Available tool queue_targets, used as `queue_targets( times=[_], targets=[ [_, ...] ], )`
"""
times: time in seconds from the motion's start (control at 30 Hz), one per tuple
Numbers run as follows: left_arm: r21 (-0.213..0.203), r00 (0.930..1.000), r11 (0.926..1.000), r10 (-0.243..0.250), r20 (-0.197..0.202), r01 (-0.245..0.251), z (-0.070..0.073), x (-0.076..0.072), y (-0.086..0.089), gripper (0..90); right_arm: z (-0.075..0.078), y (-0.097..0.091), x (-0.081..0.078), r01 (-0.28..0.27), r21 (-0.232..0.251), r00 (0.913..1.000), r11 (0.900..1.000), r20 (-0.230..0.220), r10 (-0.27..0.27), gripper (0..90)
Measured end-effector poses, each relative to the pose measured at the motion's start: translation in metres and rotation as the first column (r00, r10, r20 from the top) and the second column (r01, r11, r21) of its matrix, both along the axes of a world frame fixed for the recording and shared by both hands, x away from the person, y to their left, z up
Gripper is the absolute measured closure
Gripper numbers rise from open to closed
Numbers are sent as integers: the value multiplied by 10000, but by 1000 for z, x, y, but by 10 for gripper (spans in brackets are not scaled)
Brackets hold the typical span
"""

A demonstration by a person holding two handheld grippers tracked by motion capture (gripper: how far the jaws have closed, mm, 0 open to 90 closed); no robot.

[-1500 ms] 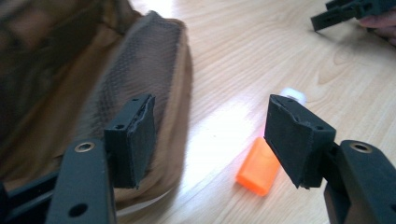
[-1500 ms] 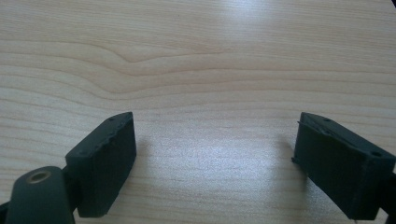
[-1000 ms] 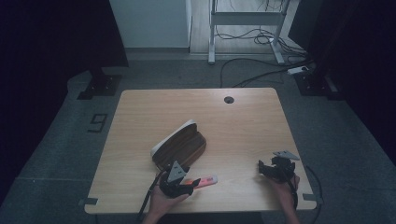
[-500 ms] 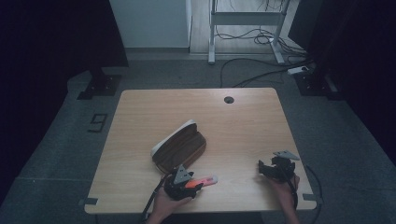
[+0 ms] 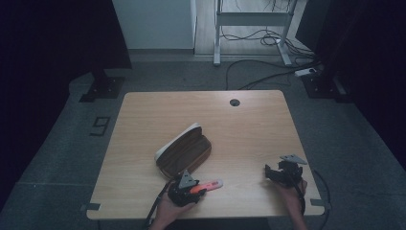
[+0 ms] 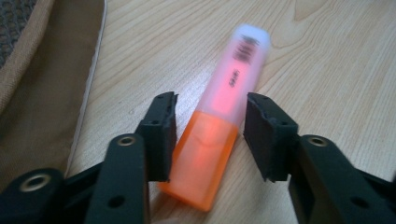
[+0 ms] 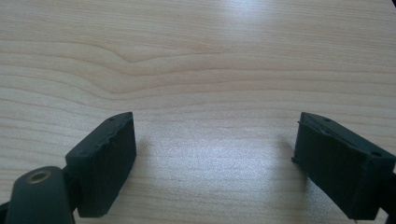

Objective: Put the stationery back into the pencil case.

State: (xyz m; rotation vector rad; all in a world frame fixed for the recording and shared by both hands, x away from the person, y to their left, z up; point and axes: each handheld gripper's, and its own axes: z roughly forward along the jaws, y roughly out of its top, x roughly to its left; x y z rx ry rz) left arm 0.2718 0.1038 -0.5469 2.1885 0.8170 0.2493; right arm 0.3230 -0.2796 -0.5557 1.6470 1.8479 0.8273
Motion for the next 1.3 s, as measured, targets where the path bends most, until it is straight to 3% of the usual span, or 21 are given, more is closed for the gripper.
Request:
queue_targets(
  times=[0.2, 0.43, 0.8, 1.07, 1.2, 1.3],
  targets=[
    [-2, 10000, 10000, 79, 0, -79, 0, 0, 2, 668, 0, 0, 0, -1, -4, 10000, 10000, 2, 1, 124],
    [188, 9995, 9998, 98, 295, -104, 0, -1, 1, 675, 0, 0, 0, 0, -1, 10000, 10000, 1, 0, 124],
    [-600, 9948, 9973, 467, 905, -414, 22, -3, 14, 675, 0, 0, 0, 4, -5, 10000, 10000, 1, -4, 124],
    [-1032, 9913, 9928, 727, 1099, -614, 32, -2, 23, 676, 0, 0, 0, 7, -8, 10000, 10000, -1, -7, 124],
    [-1476, 9908, 9867, 839, 1064, -677, 40, 0, 28, 675, 0, 0, 0, 4, -9, 10000, 10000, 1, -4, 124],
    [-1449, 9897, 9872, 842, 1161, -670, 44, 1, 29, 676, 0, 0, 0, 5, -10, 10000, 10000, 3, -5, 124]
  ],
)
